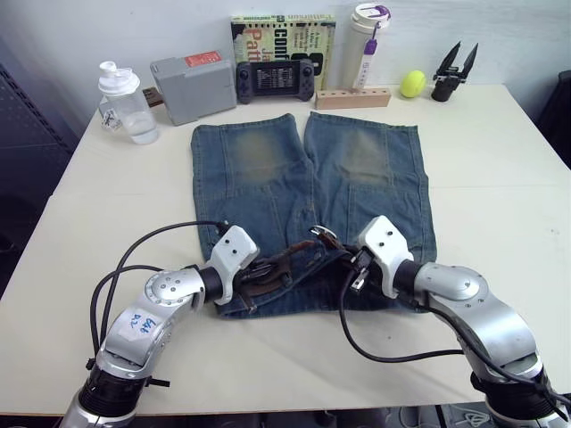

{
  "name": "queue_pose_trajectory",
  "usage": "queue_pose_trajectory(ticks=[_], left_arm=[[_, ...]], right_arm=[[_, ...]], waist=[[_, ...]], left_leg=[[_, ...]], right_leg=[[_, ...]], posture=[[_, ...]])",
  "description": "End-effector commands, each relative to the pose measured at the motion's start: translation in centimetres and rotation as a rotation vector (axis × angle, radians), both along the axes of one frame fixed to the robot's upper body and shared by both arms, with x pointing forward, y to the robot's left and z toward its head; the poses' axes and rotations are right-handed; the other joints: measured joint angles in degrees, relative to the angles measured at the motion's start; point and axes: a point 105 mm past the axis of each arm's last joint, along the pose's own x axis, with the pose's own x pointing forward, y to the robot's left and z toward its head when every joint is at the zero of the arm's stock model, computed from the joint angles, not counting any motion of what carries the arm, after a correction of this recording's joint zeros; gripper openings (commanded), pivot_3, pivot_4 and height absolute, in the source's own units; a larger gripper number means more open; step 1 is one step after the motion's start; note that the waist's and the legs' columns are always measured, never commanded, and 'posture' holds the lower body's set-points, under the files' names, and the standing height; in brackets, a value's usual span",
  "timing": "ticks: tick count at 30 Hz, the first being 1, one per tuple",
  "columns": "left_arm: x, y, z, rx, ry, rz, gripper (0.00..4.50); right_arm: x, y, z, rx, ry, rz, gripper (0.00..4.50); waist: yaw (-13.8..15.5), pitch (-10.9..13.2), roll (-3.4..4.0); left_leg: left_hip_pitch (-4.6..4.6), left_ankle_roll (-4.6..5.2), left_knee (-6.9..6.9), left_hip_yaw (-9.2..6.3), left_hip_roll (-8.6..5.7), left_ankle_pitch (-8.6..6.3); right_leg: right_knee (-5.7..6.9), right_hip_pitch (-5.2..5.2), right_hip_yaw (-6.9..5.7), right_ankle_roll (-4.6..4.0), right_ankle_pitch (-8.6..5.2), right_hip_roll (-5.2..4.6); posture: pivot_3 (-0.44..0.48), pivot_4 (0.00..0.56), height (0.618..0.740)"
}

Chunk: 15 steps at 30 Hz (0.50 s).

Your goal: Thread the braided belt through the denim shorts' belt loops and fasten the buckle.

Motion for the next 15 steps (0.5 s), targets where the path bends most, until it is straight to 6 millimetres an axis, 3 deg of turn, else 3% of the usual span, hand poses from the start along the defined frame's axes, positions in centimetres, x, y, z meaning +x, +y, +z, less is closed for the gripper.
queue_pose_trajectory(ticks=[1, 15], left_arm=[[0.2, -0.2, -0.1, 0.013, 0.013, 0.021, 0.00], [1.4, -1.7, 0.1, 0.035, -0.025, 0.049, 0.00]], right_arm=[[-0.7, 1.0, 1.3, 0.005, -0.063, 0.049, 0.03], [-1.3, 2.3, 1.2, -0.038, -0.082, 0.106, 0.03]], waist=[[0.08, 0.00, 0.00], [0.09, 0.00, 0.00]], left_leg=[[0.00, 0.00, 0.01, 0.00, 0.01, 0.00], [0.01, -0.01, 0.03, -0.01, 0.00, 0.01]], right_leg=[[0.00, 0.00, 0.00, 0.00, 0.00, 0.00], [0.01, 0.01, 0.01, 0.00, 0.00, -0.01]], posture=[[0.000, 0.150, 0.726], [0.000, 0.150, 0.726]])
